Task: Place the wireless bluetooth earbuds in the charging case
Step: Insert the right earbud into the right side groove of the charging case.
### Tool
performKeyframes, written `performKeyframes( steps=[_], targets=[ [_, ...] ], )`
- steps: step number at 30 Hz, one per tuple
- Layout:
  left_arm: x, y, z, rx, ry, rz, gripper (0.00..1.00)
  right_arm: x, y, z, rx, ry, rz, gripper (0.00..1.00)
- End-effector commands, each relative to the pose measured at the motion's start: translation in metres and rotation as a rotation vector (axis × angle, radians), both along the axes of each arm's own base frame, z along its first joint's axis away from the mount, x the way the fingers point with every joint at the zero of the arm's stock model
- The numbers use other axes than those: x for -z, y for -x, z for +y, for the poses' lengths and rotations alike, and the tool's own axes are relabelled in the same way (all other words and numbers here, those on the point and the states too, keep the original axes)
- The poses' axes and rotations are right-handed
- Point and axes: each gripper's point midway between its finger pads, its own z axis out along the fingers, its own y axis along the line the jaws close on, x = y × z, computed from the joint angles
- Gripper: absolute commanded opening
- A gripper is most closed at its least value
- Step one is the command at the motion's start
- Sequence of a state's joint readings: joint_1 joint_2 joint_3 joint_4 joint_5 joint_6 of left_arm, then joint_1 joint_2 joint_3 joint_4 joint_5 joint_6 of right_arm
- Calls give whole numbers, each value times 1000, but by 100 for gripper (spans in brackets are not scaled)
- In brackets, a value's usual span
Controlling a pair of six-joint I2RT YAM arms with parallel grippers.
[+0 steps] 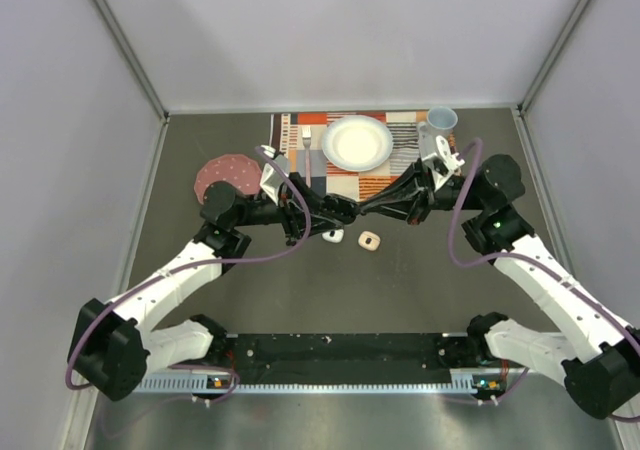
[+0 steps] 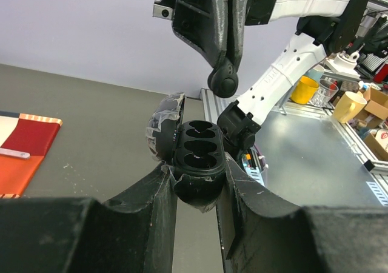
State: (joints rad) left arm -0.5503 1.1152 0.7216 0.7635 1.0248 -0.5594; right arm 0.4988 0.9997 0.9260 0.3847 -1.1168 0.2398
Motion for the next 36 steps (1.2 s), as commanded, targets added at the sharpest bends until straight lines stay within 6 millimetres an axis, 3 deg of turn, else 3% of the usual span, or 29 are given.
performKeyframes(
  steps=[1,21,32,36],
  targets=[
    [-23,4,1,19,44,-78,0,-26,1,5,6,-50,-111,0],
    [-27,3,1,7,60,-86,0,5,-9,25,-1,18,-52,0],
    [-34,0,4,-44,92,-115,0,25,-11,24,24,80,-13,0],
    [-35,-1,4,-49,97,-122,0,27,-16,23,61,87,-10,4]
  ],
)
